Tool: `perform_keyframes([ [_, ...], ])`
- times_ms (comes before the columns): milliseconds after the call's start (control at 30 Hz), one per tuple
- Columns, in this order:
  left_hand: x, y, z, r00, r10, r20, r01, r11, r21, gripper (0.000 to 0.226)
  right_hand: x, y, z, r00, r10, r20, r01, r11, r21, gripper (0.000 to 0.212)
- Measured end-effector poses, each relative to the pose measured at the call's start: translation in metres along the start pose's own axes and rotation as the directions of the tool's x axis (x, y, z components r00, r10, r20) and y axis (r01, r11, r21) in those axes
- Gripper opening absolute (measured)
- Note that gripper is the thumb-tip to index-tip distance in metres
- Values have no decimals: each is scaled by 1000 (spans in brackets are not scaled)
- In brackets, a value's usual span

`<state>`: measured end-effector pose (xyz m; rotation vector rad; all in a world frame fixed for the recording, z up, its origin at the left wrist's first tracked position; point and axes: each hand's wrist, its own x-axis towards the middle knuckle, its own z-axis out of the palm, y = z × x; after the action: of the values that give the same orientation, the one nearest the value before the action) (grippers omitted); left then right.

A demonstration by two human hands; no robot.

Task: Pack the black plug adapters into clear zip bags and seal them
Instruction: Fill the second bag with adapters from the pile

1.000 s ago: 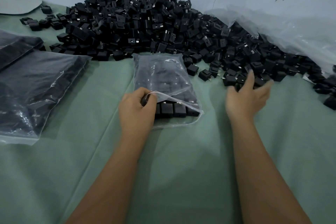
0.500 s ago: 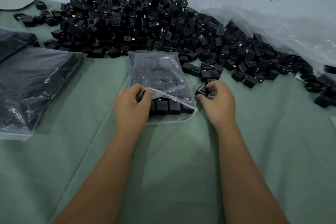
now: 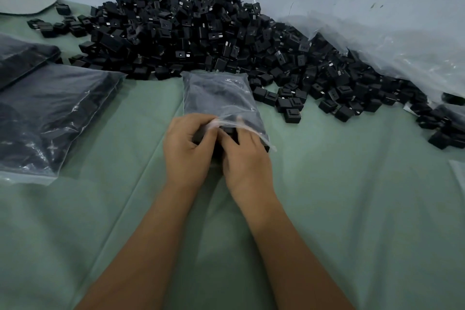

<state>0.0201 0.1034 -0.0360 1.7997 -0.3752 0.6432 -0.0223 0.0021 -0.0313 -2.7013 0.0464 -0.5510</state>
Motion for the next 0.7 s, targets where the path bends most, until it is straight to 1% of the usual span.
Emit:
perform_keyframes([
  [33,0,1,0,1000,19,1,-19,1000,7,10,0,1,-2,994,57,89,-57,998,-2,58],
  [67,-1,1,1,999,36,2,-36,999,15,11,-2,2,-2,991,69,111,-67,997,-24,59],
  [133,0,1,1,998,61,3,-61,998,28,13,-11,-1,-2,998,37,57,-32,996,-81,49],
  [233,0,1,0,997,76,-1,-76,996,40,16,-15,-7,3,999,21,-27,-25,988,-153,41],
  [300,0,1,0,996,91,-1,-91,995,48,14,-12,-9,7,998,37,-52,-46,981,-186,38],
  [400,-1,2,0,992,129,10,-130,989,73,12,-4,-8,8,996,74,-49,-82,977,-196,34],
  [433,-1,2,0,990,139,15,-140,987,77,12,-2,-7,8,998,65,-28,-68,982,-174,33],
  [500,-1,2,1,989,146,16,-147,985,85,12,6,-5,5,997,17,69,-11,996,-86,33],
  [567,0,3,1,988,150,17,-151,985,89,13,14,-2,1,994,-48,95,41,997,72,28],
  [633,0,3,1,988,153,19,-154,984,87,14,21,3,0,992,-41,119,16,979,203,29],
  [700,1,2,1,988,153,16,-154,984,85,14,28,5,-1,976,25,217,-85,958,272,39],
])
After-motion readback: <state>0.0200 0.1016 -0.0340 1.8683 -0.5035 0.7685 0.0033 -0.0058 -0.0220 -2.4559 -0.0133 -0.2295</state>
